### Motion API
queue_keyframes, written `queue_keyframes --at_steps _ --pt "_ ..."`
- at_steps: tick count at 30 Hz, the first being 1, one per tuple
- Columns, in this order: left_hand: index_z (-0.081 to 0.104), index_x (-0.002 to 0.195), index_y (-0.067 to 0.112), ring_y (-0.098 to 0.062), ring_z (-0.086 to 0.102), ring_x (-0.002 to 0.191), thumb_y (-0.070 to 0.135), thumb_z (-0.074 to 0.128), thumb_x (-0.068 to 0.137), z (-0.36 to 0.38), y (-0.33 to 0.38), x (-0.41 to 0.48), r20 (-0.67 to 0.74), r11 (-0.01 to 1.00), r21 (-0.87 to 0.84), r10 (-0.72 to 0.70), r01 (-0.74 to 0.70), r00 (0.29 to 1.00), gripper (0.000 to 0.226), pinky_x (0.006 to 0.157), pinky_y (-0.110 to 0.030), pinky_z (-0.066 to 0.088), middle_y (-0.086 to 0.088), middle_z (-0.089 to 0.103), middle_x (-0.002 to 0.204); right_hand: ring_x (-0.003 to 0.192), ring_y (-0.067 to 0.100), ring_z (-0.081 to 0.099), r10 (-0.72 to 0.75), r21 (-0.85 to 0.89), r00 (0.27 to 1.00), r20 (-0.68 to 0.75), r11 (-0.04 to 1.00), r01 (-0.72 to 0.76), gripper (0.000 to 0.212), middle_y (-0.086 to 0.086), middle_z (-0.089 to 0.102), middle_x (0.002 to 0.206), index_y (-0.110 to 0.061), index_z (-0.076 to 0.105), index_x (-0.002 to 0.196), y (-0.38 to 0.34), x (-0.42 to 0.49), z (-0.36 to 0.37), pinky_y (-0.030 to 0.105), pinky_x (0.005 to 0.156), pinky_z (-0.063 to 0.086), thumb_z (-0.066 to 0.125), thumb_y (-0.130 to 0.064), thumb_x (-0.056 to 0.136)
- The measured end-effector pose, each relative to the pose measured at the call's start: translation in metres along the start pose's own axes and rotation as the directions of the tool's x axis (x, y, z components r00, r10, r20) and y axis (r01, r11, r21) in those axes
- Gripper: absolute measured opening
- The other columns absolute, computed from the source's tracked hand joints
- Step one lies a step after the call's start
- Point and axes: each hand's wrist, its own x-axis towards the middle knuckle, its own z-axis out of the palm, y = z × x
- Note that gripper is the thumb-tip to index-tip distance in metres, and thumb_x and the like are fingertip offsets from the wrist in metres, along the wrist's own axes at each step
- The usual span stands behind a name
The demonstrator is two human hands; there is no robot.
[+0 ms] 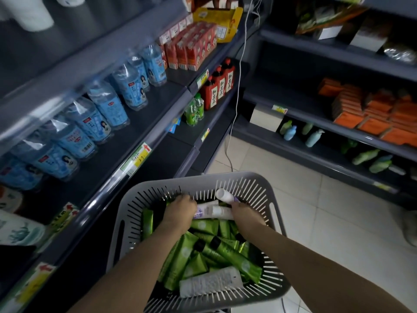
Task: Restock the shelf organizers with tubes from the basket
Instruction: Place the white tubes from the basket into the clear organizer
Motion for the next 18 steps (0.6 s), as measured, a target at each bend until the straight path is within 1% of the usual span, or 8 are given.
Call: queue_keyframes --at_steps 3,5,7,10,12,14,15,18 --pt "0.057 0.113 0.009 -0.027 0.051 0.110 0.008 0.058 0.087 -0.006 -0.007 -0.009 -0.016 0.998 -0.026 -0.052 0.051 0.999 0.026 0.086 -0.036 0.048 -0.009 0.051 0.117 0.110 0.034 0.060 -0.023 0.053 1.000 0.021 0.998 0.022 0.050 0.016 0.054 0.130 -0.007 0.031 0.138 -0.003 0.000 -0.010 0.045 0.089 0.051 0.047 -0.008 0.091" --pt "0.056 0.114 0.010 -0.027 0.053 0.110 0.010 0.059 0.087 -0.011 -0.012 -0.016 -0.040 0.994 -0.055 -0.096 0.093 0.995 0.027 0.086 -0.036 0.048 -0.009 0.051 0.119 0.107 0.034 0.062 -0.049 0.081 0.999 0.021 0.996 0.047 0.041 0.016 0.058 0.124 -0.007 0.038 0.132 -0.006 -0.004 -0.019 0.043 0.087 0.050 0.045 -0.010 0.092" --pt "0.057 0.113 0.010 -0.026 0.057 0.105 0.012 0.061 0.086 -0.018 -0.018 -0.023 -0.067 0.983 -0.121 -0.145 0.137 0.987 0.027 0.085 -0.034 0.049 -0.009 0.054 0.117 0.104 0.034 0.061 -0.071 0.167 0.997 -0.006 0.983 0.071 0.031 0.017 0.060 0.117 -0.007 0.046 0.124 -0.011 -0.012 -0.028 0.040 0.085 0.049 0.043 -0.012 0.093" --pt "0.059 0.108 0.008 -0.027 0.061 0.100 0.012 0.063 0.083 -0.030 -0.025 -0.040 -0.085 0.956 -0.232 -0.206 0.182 0.975 0.026 0.081 -0.034 0.049 -0.010 0.057 0.111 0.102 0.034 0.060 -0.131 0.225 0.990 -0.058 0.964 0.141 0.036 0.017 0.060 0.114 -0.007 0.044 0.126 -0.015 -0.025 -0.045 0.037 0.081 0.049 0.046 -0.016 0.091" --pt "0.060 0.104 0.007 -0.029 0.061 0.097 0.014 0.064 0.082 -0.041 -0.029 -0.054 -0.100 0.924 -0.328 -0.243 0.199 0.965 0.024 0.074 -0.034 0.048 -0.012 0.060 0.108 0.097 0.033 0.060 -0.181 0.253 0.977 -0.113 0.946 0.205 0.029 0.014 0.062 0.105 -0.008 0.051 0.116 -0.017 -0.034 -0.061 0.034 0.073 0.046 0.048 -0.020 0.089" --pt "0.062 0.100 0.005 -0.030 0.063 0.093 0.014 0.063 0.082 -0.055 -0.032 -0.069 -0.144 0.890 -0.405 -0.288 0.209 0.947 0.020 0.065 -0.030 0.042 -0.012 0.064 0.102 0.087 0.027 0.061 -0.192 0.333 0.961 -0.199 0.909 0.250 0.014 0.007 0.063 0.089 -0.011 0.059 0.093 -0.020 -0.047 -0.081 0.029 0.065 0.039 0.052 -0.023 0.088" --pt "0.063 0.098 0.005 -0.029 0.064 0.090 0.013 0.063 0.081 -0.063 -0.034 -0.077 -0.173 0.876 -0.438 -0.304 0.203 0.937 0.018 0.062 -0.028 0.040 -0.012 0.066 0.099 0.082 0.023 0.060 -0.176 0.382 0.953 -0.247 0.886 0.263 0.014 0.003 0.064 0.086 -0.011 0.062 0.089 -0.022 -0.054 -0.092 0.029 0.063 0.037 0.056 -0.024 0.087" --pt "0.064 0.085 0.008 -0.027 0.064 0.081 0.013 0.065 0.078 -0.090 -0.041 -0.101 -0.212 0.818 -0.548 -0.340 0.177 0.916 0.009 0.059 -0.027 0.038 -0.011 0.069 0.090 0.078 0.016 0.060 -0.072 0.554 0.931 -0.357 0.786 0.274 0.015 0.000 0.068 0.086 -0.013 0.071 0.091 -0.031 -0.080 -0.129 0.028 0.065 0.041 0.068 -0.025 0.082"
